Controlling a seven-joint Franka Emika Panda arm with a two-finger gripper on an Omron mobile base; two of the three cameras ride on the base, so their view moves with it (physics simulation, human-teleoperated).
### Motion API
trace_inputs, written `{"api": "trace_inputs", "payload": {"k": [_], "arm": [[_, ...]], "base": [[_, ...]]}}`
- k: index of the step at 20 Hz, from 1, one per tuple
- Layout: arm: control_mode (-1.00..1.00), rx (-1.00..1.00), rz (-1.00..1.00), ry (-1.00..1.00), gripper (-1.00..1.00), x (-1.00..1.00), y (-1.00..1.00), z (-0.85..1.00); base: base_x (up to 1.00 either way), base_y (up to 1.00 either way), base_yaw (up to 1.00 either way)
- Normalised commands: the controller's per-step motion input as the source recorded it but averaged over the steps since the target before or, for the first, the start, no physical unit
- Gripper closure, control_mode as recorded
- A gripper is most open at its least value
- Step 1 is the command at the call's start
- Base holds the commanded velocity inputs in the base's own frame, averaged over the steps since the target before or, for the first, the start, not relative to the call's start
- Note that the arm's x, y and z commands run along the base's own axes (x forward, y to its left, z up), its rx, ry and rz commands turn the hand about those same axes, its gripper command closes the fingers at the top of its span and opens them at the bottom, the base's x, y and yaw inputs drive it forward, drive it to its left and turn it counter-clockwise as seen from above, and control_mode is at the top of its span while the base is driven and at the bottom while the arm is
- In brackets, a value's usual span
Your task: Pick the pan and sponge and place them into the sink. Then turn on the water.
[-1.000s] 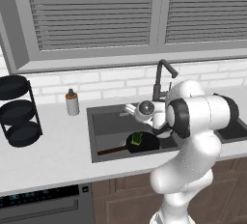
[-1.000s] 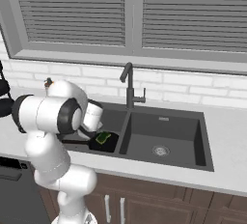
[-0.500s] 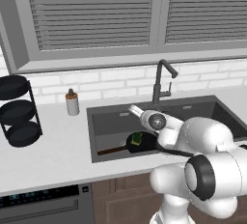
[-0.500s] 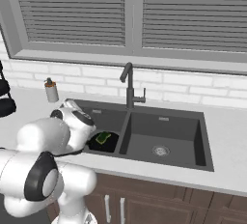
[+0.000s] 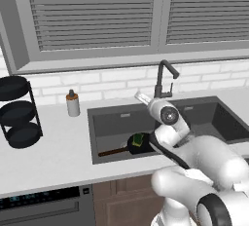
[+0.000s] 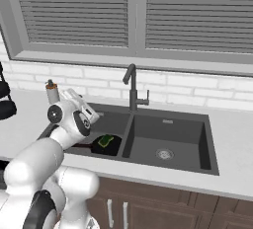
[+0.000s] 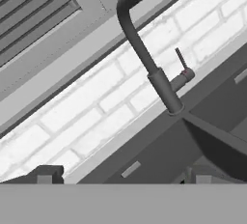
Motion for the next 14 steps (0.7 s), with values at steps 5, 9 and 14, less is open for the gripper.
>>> {"api": "trace_inputs", "payload": {"k": [5,9,14], "arm": [[-1.0,0.0,0.0,0.0,-1.0,-0.48,0.0,1.0],[-1.0,0.0,0.01,0.02,-1.0,-0.78,0.0,0.89],[-1.0,0.09,0.03,0.0,-1.0,-0.99,-0.13,0.52]], "base": [[0.0,0.0,0.0],[0.0,0.0,0.0],[0.0,0.0,0.0]]}}
